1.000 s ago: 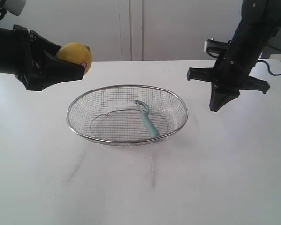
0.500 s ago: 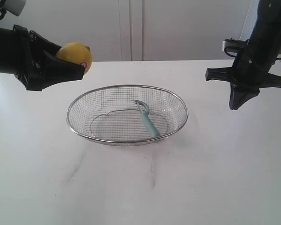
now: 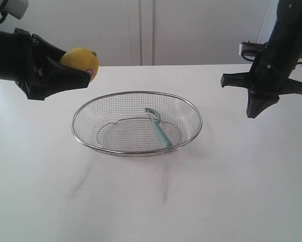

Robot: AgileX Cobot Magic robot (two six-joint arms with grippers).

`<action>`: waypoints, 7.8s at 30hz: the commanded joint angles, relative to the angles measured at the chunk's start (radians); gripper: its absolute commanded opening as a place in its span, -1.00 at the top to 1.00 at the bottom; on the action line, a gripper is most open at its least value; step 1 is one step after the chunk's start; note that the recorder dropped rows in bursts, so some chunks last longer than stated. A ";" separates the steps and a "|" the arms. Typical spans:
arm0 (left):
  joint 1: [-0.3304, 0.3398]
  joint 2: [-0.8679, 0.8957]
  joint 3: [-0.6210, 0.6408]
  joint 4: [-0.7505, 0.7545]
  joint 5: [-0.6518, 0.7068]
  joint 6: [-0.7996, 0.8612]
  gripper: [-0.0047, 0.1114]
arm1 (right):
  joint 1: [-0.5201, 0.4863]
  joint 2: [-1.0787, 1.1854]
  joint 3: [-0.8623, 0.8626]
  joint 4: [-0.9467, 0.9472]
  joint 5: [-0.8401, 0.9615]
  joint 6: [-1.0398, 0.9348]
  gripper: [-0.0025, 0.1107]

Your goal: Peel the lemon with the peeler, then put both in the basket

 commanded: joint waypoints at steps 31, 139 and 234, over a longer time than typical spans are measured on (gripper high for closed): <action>0.002 -0.008 -0.003 -0.001 -0.085 -0.062 0.92 | -0.004 -0.011 -0.004 -0.005 -0.133 -0.006 0.96; -0.289 0.760 -0.702 0.962 0.042 -0.652 -0.71 | -0.004 -0.011 -0.004 -0.005 -0.257 0.018 0.96; -0.254 0.570 -0.702 1.269 0.260 -1.643 0.92 | -0.004 -0.011 -0.004 -0.006 -0.261 0.017 0.96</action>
